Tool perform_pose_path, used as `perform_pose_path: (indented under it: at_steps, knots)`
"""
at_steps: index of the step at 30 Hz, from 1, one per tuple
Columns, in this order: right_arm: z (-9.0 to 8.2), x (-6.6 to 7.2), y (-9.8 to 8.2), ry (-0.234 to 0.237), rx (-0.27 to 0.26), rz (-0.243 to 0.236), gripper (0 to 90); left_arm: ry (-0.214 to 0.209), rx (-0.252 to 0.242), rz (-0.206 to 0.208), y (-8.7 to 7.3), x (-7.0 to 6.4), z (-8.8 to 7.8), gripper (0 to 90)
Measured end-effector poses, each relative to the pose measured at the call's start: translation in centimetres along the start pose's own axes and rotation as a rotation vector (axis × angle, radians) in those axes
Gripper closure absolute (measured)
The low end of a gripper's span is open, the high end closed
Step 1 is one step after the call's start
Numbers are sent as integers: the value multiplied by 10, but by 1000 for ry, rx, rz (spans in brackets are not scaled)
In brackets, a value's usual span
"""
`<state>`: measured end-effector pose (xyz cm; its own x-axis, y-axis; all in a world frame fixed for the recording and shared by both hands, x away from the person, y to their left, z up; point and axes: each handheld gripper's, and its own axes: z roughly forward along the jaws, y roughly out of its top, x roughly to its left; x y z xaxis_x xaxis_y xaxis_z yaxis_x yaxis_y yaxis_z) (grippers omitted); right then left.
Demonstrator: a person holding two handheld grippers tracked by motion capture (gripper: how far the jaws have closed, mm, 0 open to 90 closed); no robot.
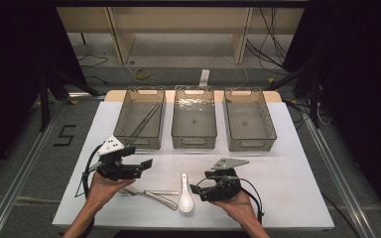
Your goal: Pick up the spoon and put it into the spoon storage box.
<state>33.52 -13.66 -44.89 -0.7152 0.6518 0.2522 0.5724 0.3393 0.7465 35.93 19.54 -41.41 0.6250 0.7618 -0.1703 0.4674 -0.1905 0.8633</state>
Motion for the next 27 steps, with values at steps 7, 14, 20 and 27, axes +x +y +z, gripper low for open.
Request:
perform_pose_path:
  at_steps: [7, 14, 20, 27]
  knots:
    - [9, 3, 3, -4, 32, -5, 271, -3, 13, 2, -2, -1, 0, 173]
    - [18, 6, 8, -11, 56, -26, 293, -1, 13, 2, -4, -1, -3, 172]
    - [28, 6, 12, -24, 79, -36, 328, -9, 6, 6, -5, -4, -4, 172]
    - [40, 7, 16, -40, 111, -46, 361, -9, 4, -3, -6, -2, -6, 173]
